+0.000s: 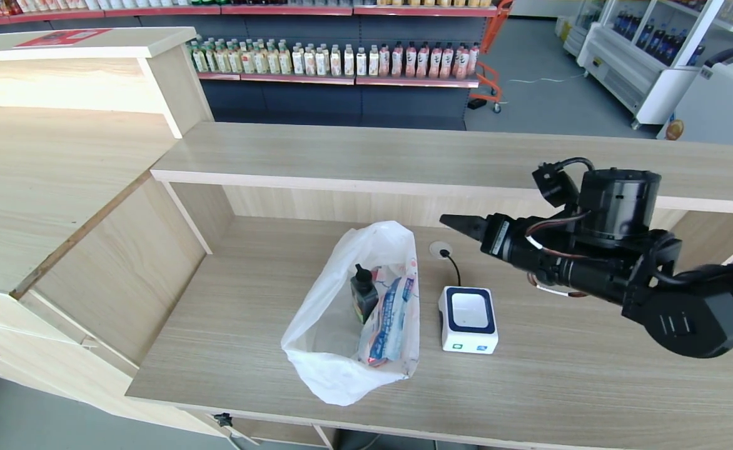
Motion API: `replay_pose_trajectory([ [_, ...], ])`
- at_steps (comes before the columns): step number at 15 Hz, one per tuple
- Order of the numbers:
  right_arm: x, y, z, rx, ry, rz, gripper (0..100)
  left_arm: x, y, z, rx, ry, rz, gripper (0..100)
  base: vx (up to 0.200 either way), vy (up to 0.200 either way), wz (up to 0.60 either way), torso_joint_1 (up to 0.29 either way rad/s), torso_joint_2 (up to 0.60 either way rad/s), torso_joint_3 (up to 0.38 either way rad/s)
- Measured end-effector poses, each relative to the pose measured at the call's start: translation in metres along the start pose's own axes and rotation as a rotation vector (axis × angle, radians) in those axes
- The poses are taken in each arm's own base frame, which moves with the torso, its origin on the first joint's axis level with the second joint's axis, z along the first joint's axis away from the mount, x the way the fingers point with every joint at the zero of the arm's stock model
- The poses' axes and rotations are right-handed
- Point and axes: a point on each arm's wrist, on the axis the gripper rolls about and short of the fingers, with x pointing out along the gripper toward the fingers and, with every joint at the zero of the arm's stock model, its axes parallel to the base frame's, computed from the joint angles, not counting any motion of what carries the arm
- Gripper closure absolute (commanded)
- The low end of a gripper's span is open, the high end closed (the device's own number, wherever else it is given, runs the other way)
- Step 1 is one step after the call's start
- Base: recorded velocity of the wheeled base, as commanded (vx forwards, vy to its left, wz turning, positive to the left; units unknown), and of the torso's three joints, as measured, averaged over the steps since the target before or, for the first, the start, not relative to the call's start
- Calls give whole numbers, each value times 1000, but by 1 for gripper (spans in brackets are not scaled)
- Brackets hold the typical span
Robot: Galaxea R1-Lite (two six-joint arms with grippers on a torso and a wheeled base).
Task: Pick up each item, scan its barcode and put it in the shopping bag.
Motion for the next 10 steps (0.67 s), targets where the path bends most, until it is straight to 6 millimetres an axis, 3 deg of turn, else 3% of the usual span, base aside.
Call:
replay_pose_trajectory([
  [2,-44,2,13,-84,-41,-45,0,0,0,0,0,0,0,0,0,0,0,0,0,0],
  [4,-92,-2,11,-170,-59,-132,0,0,0,0,0,0,0,0,0,0,0,0,0,0],
  [6,-146,-10,-8,-236,-67,-238,0,0,0,0,0,0,0,0,0,0,0,0,0,0],
  [10,-248,-23,-71,-346,-84,-417,0,0,0,0,0,0,0,0,0,0,0,0,0,0],
])
